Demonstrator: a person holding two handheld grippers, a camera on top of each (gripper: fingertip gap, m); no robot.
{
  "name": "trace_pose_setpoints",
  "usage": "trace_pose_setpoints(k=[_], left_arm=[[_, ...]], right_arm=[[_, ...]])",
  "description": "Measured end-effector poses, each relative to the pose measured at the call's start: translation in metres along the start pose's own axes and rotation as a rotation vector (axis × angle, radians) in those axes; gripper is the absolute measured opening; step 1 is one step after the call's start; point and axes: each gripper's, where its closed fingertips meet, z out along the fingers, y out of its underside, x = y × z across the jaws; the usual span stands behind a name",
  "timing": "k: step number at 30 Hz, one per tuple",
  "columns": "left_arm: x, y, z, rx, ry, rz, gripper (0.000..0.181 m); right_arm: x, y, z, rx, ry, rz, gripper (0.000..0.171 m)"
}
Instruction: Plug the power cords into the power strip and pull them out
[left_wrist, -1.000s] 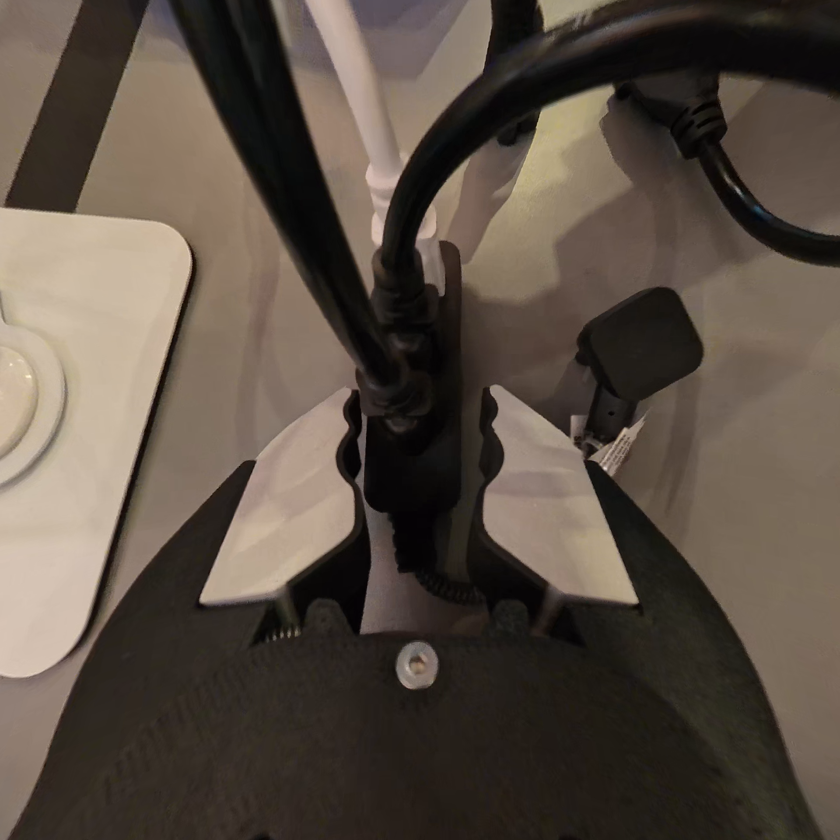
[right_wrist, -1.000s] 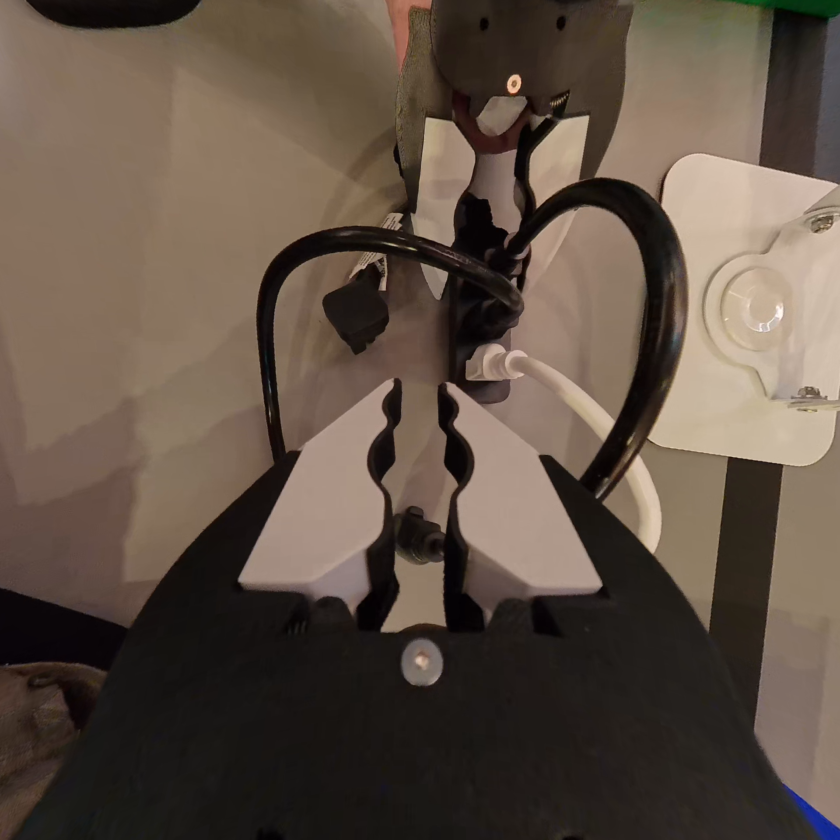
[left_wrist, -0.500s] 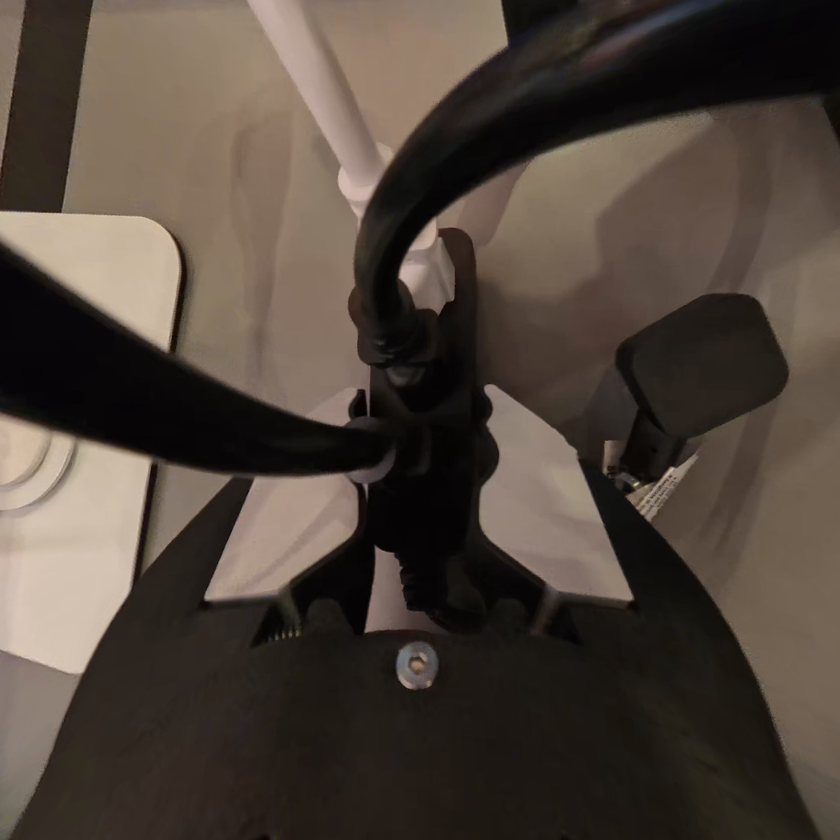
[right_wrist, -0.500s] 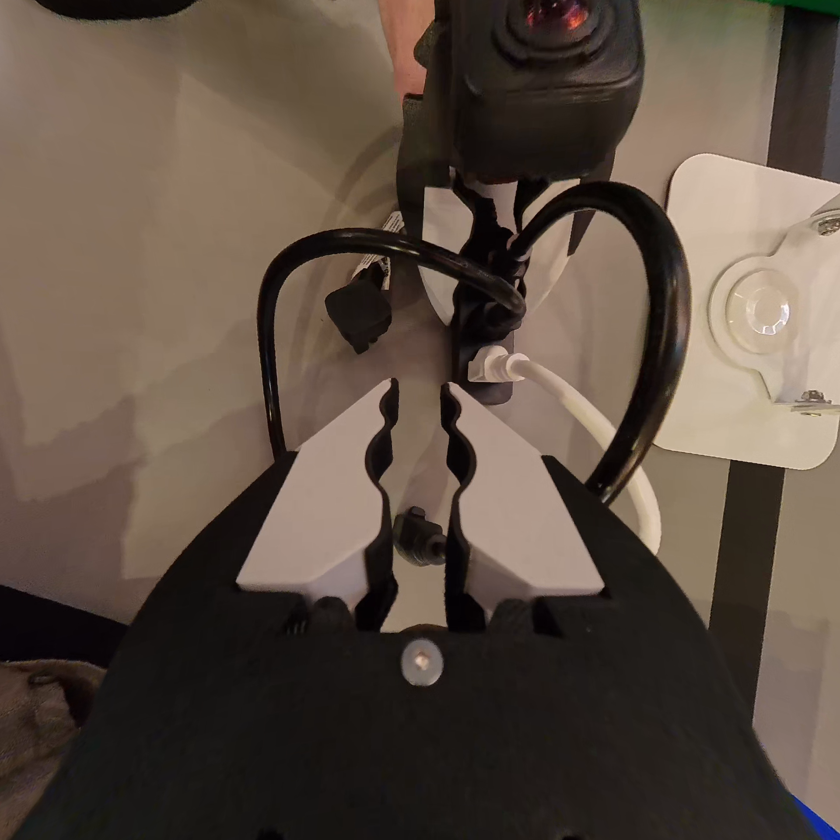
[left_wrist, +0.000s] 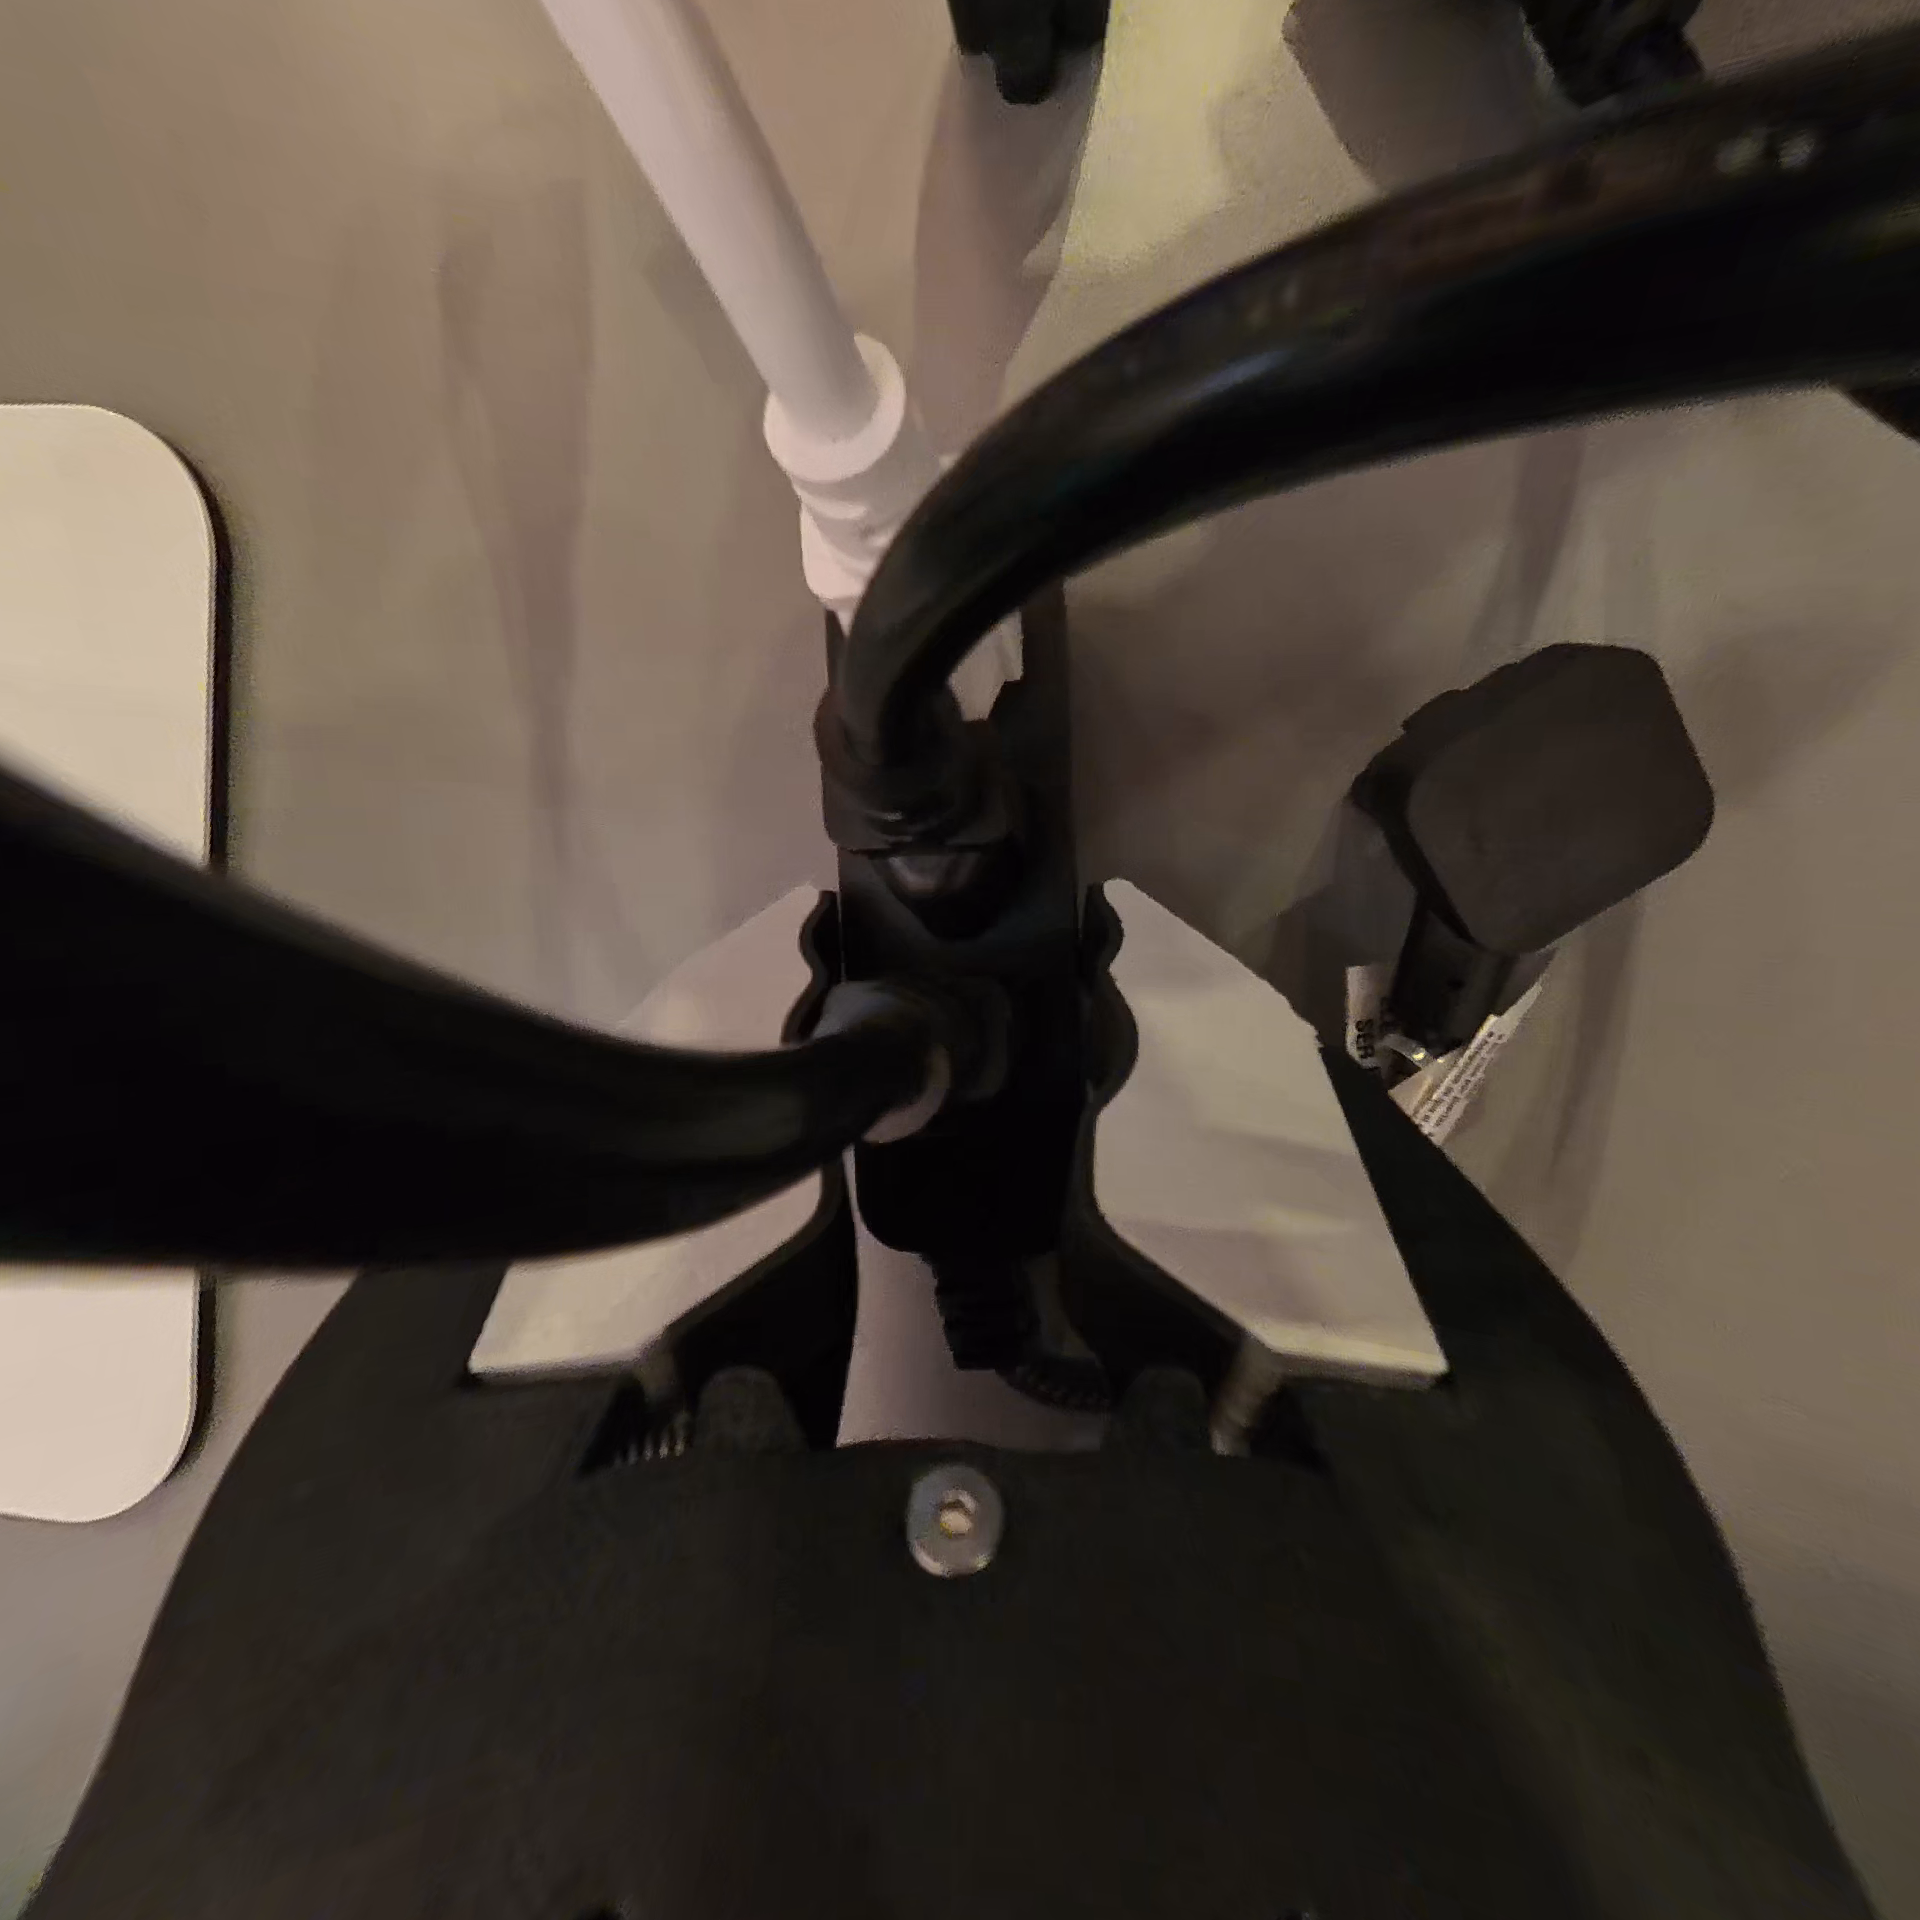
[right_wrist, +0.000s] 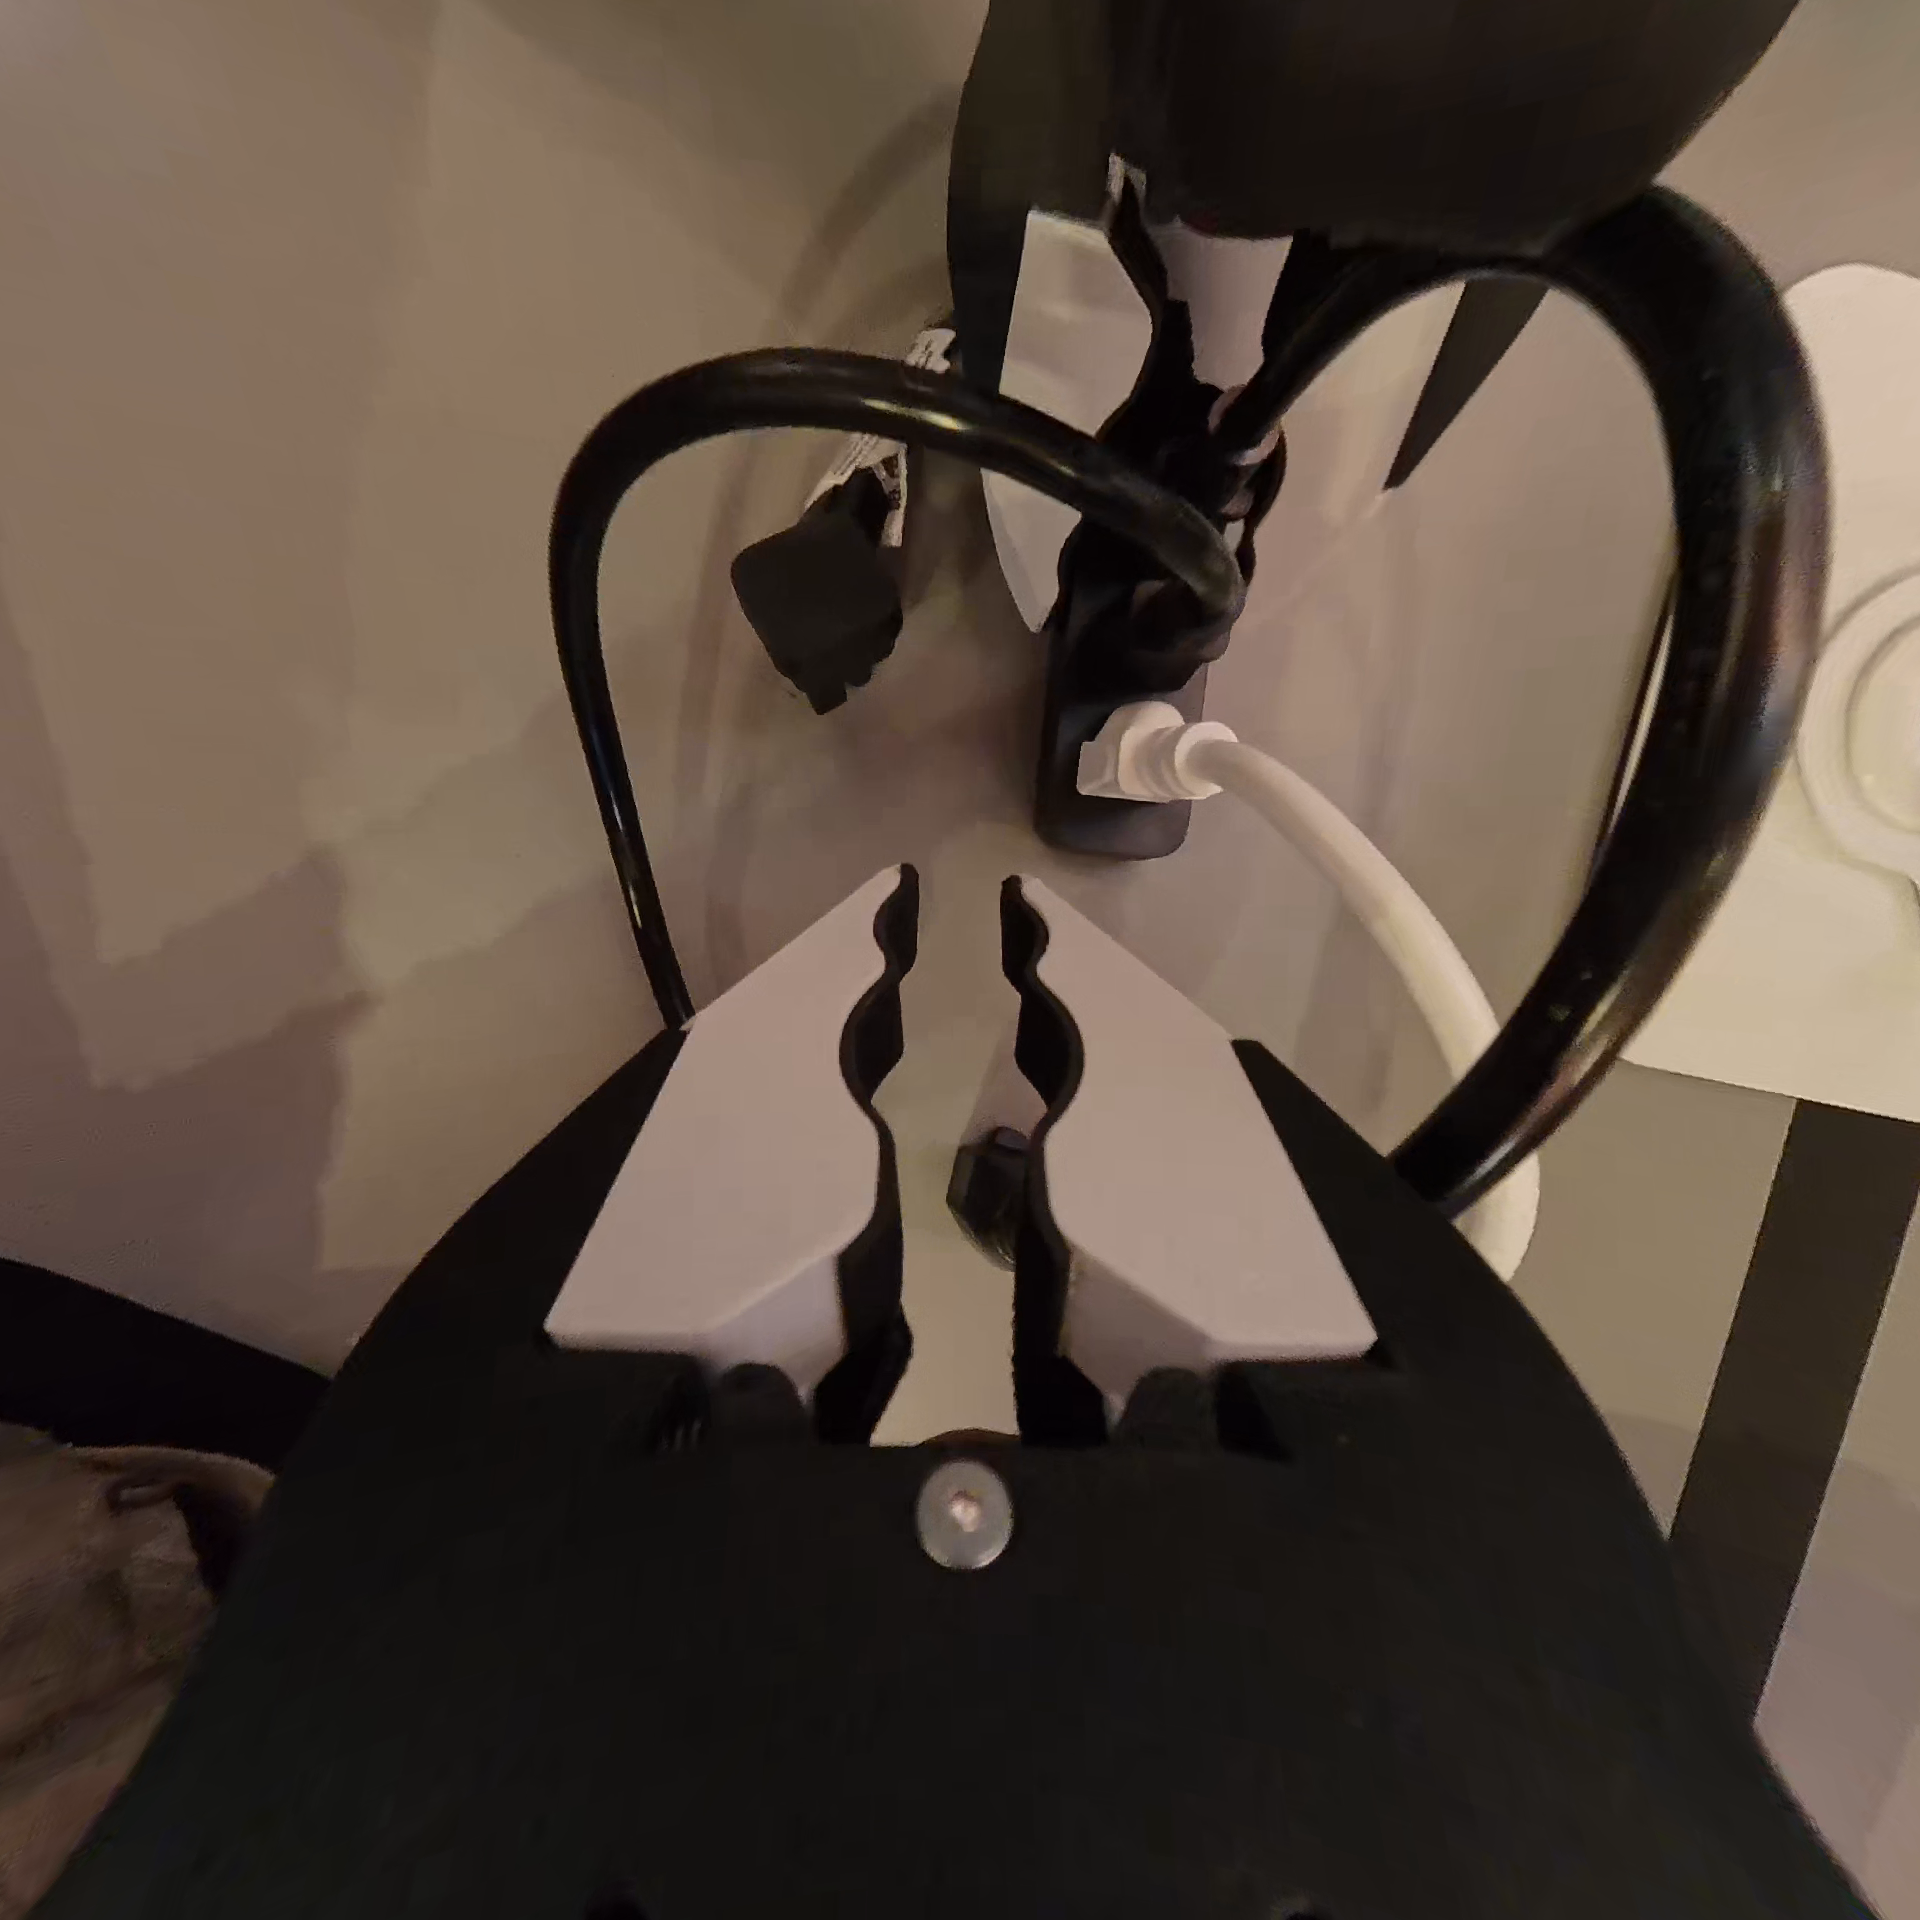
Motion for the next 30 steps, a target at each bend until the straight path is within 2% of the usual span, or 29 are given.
trace_pose_setpoints(k=[3,4,11,14,21,24,30], left_arm=[[-0.005,-0.009,0.000,0.040,-0.033,-0.014,0.068],[-0.006,-0.011,0.000,0.048,-0.037,-0.017,0.069],[-0.004,-0.010,0.011,0.018,-0.041,-0.006,0.051],[-0.002,-0.011,0.013,0.033,-0.028,-0.005,0.046],[-0.002,-0.011,0.013,0.045,-0.024,-0.011,0.045],[-0.002,-0.011,0.013,0.051,-0.022,-0.014,0.045],[-0.002,-0.011,0.013,0.063,-0.017,-0.027,0.045]], right_arm=[[-0.001,-0.003,-0.003,0.018,-0.002,-0.007,0.013],[-0.001,-0.003,-0.003,0.019,-0.001,-0.007,0.014],[-0.002,-0.007,0.002,0.025,-0.010,-0.017,0.015],[0.001,-0.008,0.005,0.024,0.001,-0.006,0.022],[0.018,0.000,0.015,-0.013,0.058,0.043,0.038],[0.025,0.000,0.020,-0.018,0.084,0.062,0.052],[0.033,-0.007,0.027,0.053,0.079,0.089,0.049]])
